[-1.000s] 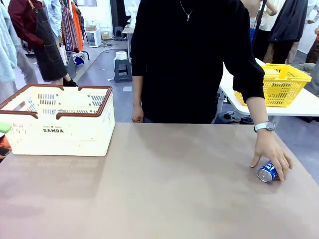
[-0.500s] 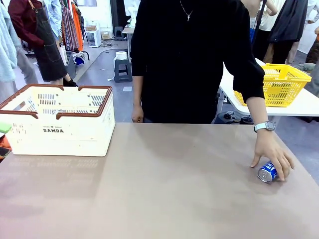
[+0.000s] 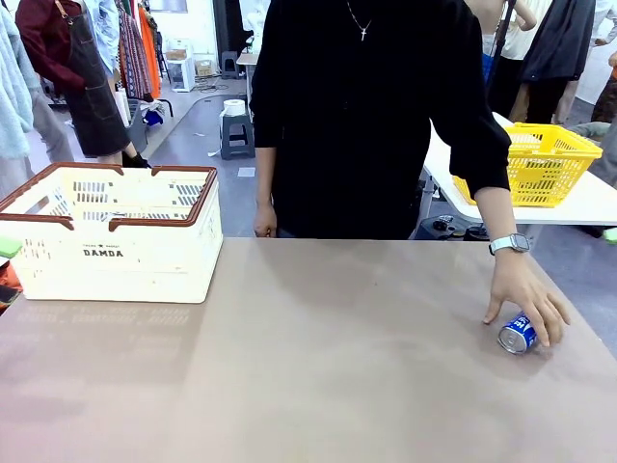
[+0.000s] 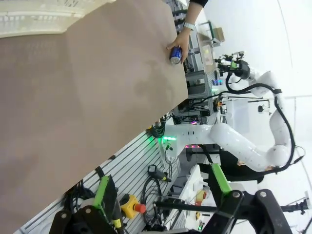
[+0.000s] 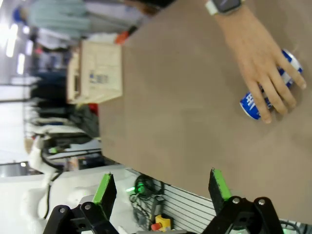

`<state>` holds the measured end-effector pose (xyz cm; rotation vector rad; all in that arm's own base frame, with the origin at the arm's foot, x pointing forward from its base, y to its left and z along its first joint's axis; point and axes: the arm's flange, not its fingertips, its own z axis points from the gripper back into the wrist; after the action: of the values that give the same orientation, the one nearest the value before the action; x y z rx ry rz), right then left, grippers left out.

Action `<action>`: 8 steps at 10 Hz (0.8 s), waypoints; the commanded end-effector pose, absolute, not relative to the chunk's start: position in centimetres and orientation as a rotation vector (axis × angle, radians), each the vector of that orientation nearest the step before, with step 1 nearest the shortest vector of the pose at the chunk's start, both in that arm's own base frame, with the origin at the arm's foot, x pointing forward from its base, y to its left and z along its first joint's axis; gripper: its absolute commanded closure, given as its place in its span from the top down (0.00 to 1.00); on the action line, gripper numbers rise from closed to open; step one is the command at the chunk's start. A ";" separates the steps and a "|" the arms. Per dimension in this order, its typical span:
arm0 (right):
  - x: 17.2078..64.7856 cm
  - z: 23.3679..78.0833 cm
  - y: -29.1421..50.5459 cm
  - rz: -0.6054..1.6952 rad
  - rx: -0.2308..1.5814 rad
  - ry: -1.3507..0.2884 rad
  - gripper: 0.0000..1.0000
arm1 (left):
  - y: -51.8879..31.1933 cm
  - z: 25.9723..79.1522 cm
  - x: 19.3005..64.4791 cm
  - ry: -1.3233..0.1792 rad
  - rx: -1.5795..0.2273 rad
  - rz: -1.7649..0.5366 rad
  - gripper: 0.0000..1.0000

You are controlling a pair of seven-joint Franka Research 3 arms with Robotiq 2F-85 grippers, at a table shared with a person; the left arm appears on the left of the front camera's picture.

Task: Place the drinks into the Shopping basket.
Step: Pick up one drink and place it into the Shopping basket.

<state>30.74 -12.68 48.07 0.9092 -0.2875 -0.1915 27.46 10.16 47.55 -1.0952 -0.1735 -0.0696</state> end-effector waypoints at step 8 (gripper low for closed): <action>16.0 46.4 -27.7 -0.616 0.928 -0.400 1.00 | 9.9 47.5 27.3 -0.183 -1.113 -0.056 1.00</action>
<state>14.87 -28.41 46.90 0.9064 -0.4191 -0.5812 27.45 10.19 47.52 -1.0955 -0.1736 -0.0682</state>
